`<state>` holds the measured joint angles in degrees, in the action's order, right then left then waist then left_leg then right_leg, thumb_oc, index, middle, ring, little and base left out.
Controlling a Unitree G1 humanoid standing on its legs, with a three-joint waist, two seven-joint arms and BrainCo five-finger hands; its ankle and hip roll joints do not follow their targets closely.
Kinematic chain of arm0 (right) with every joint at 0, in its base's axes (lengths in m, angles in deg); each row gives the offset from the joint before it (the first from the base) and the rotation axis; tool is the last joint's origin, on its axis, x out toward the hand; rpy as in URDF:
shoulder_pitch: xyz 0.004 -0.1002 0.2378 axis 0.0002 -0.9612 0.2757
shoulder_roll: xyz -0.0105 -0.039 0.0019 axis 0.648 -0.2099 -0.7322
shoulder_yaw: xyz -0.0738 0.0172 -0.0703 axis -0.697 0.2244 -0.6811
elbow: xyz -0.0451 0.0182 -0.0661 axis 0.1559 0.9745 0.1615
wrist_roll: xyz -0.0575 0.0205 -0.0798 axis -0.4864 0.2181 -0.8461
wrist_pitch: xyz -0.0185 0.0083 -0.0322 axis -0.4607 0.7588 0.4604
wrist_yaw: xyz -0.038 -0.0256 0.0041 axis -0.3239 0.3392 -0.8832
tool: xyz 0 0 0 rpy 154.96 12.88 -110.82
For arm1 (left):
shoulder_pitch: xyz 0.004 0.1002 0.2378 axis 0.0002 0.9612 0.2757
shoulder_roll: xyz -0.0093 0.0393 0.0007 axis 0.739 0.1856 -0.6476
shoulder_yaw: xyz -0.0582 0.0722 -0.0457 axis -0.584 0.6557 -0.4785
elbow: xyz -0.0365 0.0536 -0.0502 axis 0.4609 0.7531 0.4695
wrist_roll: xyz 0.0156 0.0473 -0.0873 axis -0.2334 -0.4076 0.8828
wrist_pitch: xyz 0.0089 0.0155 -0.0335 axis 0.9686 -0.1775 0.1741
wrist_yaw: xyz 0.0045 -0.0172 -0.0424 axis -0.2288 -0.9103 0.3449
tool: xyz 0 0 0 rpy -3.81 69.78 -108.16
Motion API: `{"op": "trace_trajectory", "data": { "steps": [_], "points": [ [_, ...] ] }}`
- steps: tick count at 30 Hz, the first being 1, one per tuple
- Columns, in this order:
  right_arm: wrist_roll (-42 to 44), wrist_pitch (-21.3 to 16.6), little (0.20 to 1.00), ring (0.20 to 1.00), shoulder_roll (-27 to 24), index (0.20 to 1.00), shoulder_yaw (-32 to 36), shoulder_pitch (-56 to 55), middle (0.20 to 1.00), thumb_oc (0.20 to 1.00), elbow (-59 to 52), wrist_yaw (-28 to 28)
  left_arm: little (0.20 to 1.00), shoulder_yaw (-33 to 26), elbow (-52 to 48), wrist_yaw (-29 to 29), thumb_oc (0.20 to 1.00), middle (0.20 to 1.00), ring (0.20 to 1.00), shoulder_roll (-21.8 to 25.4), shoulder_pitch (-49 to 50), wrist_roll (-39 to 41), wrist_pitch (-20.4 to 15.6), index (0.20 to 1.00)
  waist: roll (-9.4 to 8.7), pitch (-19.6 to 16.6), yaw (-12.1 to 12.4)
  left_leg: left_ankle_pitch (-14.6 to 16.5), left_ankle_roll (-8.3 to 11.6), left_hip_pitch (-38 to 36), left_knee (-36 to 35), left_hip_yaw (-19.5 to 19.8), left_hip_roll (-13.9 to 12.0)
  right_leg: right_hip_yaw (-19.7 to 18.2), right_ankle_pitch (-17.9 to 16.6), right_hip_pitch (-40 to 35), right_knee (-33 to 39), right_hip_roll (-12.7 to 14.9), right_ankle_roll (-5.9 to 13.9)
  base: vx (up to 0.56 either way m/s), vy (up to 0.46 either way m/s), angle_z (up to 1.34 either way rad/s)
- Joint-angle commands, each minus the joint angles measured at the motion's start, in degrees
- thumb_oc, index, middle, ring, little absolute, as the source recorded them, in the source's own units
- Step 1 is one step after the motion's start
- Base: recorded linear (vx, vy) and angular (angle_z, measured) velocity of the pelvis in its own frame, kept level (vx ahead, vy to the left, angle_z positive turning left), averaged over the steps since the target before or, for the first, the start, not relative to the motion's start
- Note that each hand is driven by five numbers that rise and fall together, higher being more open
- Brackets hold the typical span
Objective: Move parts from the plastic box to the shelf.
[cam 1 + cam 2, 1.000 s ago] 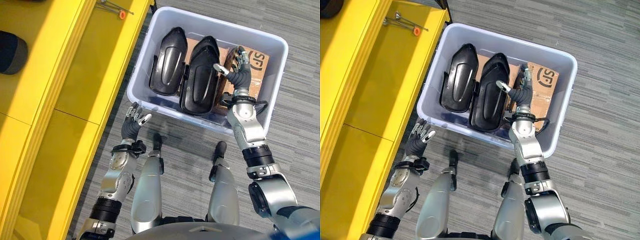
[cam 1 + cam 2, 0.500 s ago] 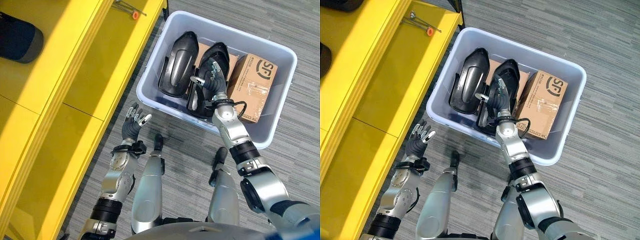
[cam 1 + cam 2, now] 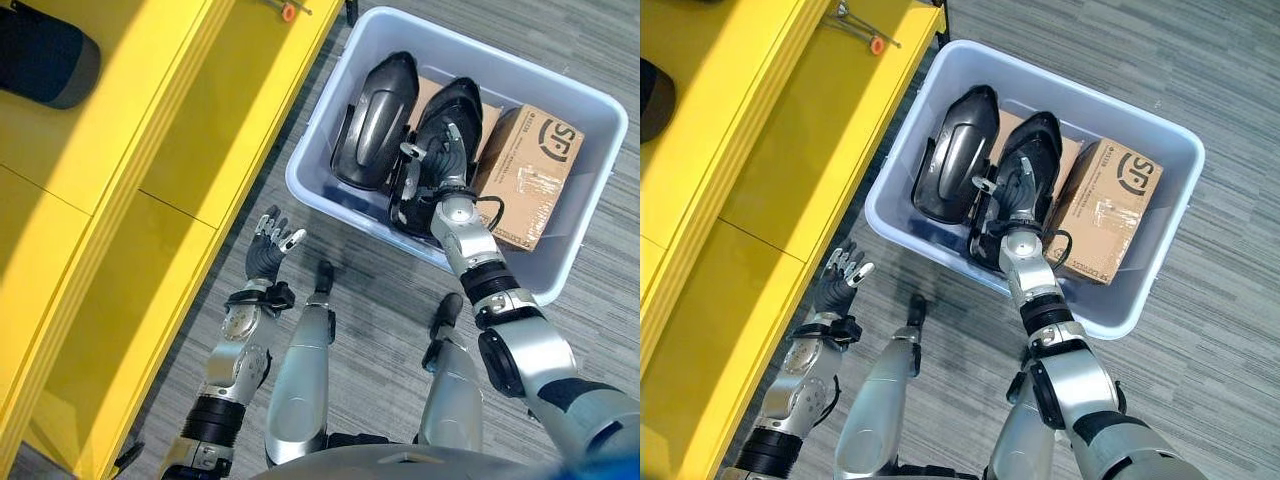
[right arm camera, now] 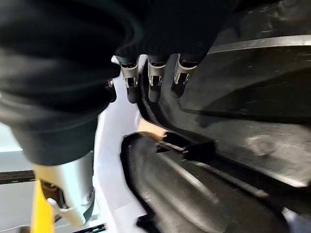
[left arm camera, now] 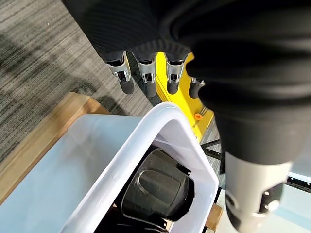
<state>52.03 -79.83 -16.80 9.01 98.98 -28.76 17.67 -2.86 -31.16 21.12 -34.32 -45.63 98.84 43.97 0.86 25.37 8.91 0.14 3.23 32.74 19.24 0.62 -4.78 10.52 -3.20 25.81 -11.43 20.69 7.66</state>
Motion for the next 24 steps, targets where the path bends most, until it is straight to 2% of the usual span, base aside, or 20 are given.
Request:
{"op": "trace_trajectory", "data": {
  "steps": [1,9,15,24],
  "points": [
    [0.54,-2.69,1.000,1.000,-1.74,1.000,1.79,5.99,1.000,1.000,-0.27,-1.59,1.000,-1.31,-5.68,-0.82,1.000,1.000,1.000,1.20,0.48,0.10,-2.91,1.000,-0.51,3.26,1.18,0.72,0.63,2.60,-2.40,5.55,-2.98,-0.56,-5.92,-4.99,0.55,2.88,-0.68,0.00,0.018,0.03],
    [-0.29,-2.81,1.000,1.000,-3.36,1.000,-2.88,12.11,1.000,1.000,8.16,-0.77,1.000,0.12,-6.64,-1.19,1.000,1.000,1.000,1.90,0.08,0.28,-3.17,1.000,0.19,3.68,2.22,0.80,0.54,4.24,-1.76,5.97,-2.50,-0.24,-5.87,-3.84,0.05,3.21,-0.74,0.00,0.005,0.01],
    [-2.14,-2.86,1.000,1.000,-3.17,1.000,-7.65,18.86,1.000,1.000,13.88,-0.25,1.000,0.79,-7.66,-1.05,1.000,1.000,1.000,2.03,-0.12,0.62,-3.43,1.000,0.80,3.97,4.00,0.89,0.43,5.51,-1.04,6.52,-1.89,0.47,-5.58,-3.71,-0.59,3.58,-0.87,0.01,0.018,0.09],
    [-6.19,-2.64,1.000,1.000,0.27,1.000,-14.55,21.50,1.000,1.000,12.08,1.43,1.000,0.47,-7.61,-0.45,1.000,1.000,1.000,1.56,-1.75,0.73,-4.12,1.000,0.69,4.42,5.15,1.10,0.27,7.36,0.26,7.03,-1.14,1.28,-5.56,-3.30,-1.09,3.94,-1.05,0.01,0.017,0.07]
  ]
}}
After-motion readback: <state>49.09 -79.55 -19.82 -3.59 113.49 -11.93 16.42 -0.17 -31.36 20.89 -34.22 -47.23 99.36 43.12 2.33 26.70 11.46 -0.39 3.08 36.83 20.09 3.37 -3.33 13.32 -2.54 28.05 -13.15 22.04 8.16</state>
